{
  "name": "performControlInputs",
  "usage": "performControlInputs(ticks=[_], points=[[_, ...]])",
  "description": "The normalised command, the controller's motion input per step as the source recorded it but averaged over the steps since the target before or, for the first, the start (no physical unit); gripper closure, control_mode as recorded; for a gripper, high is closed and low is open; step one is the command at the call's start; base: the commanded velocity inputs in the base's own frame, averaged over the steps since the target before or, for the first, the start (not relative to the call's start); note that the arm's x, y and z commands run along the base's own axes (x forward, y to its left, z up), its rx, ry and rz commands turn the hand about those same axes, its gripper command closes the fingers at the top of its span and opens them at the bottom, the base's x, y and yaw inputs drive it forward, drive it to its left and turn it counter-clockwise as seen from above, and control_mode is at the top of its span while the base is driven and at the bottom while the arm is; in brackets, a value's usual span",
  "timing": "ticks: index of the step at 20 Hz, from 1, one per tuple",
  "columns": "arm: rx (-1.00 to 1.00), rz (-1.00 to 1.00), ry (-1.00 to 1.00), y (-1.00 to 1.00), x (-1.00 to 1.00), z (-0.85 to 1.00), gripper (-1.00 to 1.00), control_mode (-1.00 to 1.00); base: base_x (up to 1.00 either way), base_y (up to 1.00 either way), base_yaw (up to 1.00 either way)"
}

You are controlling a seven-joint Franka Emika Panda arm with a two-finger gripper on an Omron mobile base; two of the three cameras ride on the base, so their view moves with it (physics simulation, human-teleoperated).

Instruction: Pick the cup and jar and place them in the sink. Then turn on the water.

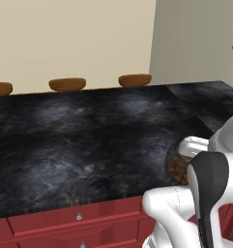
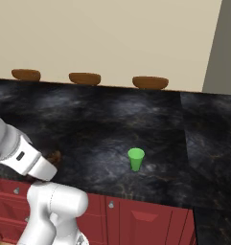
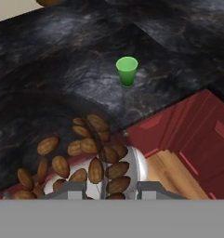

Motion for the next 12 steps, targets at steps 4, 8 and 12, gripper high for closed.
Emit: performControlInputs(ticks=[4, 8, 12], points=[[0.0, 0.0, -0.01, 0.0, -0.24, 0.01, 1.0, 1.0, -0.06, 0.0, 0.0], [0.0, 0.0, 0.0, 0.0, 0.0, 0.0, 1.0, 1.0, -0.06, 0.0, 0.0], [0.0, 0.0, 0.0, 0.0, 0.0, 0.0, 1.0, 1.0, 0.0, 0.08, 0.0]])
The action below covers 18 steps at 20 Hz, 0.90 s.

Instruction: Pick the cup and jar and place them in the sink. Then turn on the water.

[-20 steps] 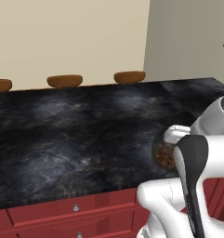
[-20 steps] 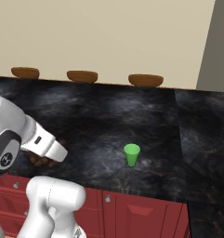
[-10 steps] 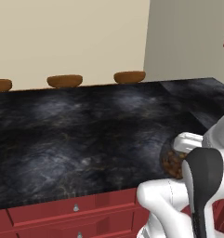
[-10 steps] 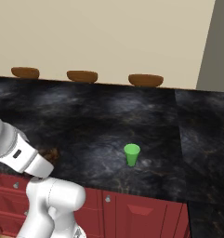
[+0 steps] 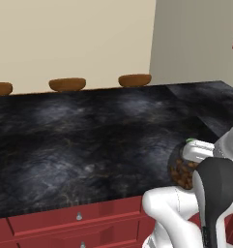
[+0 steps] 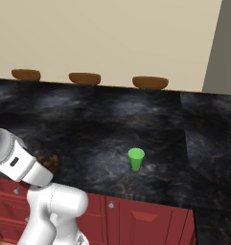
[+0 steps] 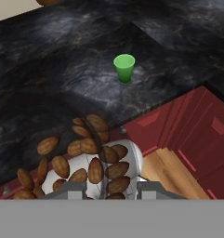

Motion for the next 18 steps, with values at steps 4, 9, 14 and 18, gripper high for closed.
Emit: performControlInputs(ticks=[4, 9, 14, 18], points=[[0.0, 0.0, 0.0, 0.0, 0.0, 0.0, 1.0, 1.0, -0.11, 0.0, 0.0], [0.0, 0.0, 0.0, 0.0, 0.0, 0.0, 1.0, 1.0, -0.69, 0.0, -0.01], [0.0, 0.0, 0.0, 0.0, 0.0, 0.0, 1.0, 1.0, -0.89, 0.0, -0.04], [0.0, 0.0, 0.0, 0.0, 0.0, 0.0, 1.0, 1.0, -0.62, 0.04, -0.06]])
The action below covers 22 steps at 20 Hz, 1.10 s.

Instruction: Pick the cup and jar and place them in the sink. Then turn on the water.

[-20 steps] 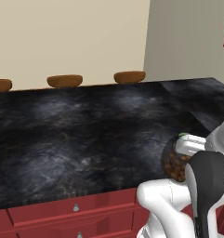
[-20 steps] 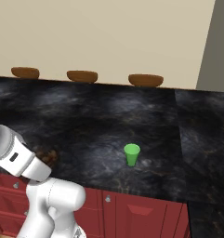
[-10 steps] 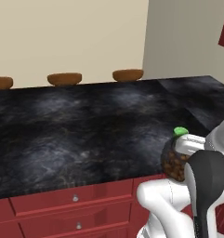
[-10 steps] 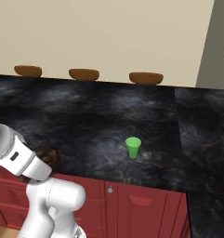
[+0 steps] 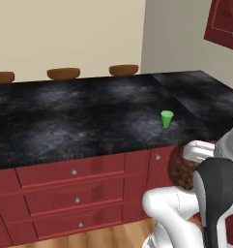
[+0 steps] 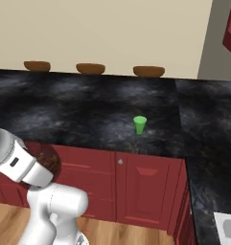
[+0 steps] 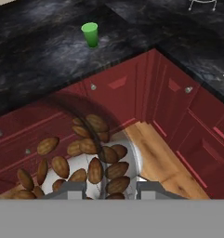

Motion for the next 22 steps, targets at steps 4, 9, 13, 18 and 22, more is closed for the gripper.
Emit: performControlInputs(ticks=[4, 9, 13, 18, 22], points=[[0.0, 0.0, 0.0, 0.0, 0.0, 0.0, 1.0, 1.0, -0.38, 0.03, -0.2], [0.0, 0.0, 0.0, 0.0, 0.0, 0.0, 1.0, 1.0, -0.09, 0.0, -0.48], [0.0, 0.0, 0.0, 0.0, 0.0, 0.0, 1.0, 1.0, -0.06, 0.0, -0.55], [0.0, 0.0, 0.0, 0.0, 0.0, 0.0, 1.0, 1.0, -0.01, 0.0, -0.52], [0.0, 0.0, 0.0, 0.0, 0.0, 0.0, 1.0, 1.0, 0.0, 0.0, -0.45]])
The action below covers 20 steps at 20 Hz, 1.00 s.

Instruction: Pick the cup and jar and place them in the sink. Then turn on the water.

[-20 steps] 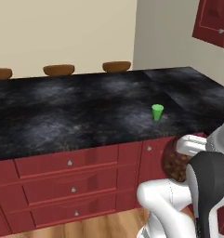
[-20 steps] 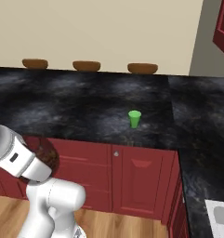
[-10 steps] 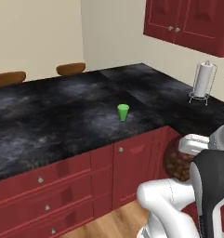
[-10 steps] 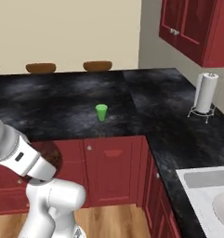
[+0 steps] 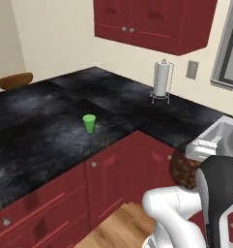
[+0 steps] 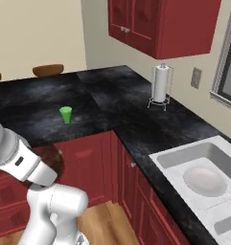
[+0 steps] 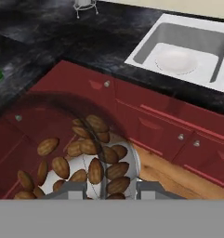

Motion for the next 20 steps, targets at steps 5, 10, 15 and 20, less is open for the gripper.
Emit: performControlInputs(ticks=[5, 10, 15, 20], points=[[0.0, 0.0, 0.0, 0.0, 0.0, 0.0, 1.0, 1.0, 0.0, 0.0, -0.42], [0.0, 0.0, 0.0, 0.0, 0.0, 0.0, 1.0, 1.0, 0.0, 0.0, -0.41], [0.0, 0.0, 0.0, 0.0, 0.0, 0.0, 1.0, 1.0, 0.01, 0.0, -0.38], [0.0, 0.0, 0.0, 0.0, 0.0, 0.0, 1.0, 1.0, 0.07, -0.02, -0.35]])
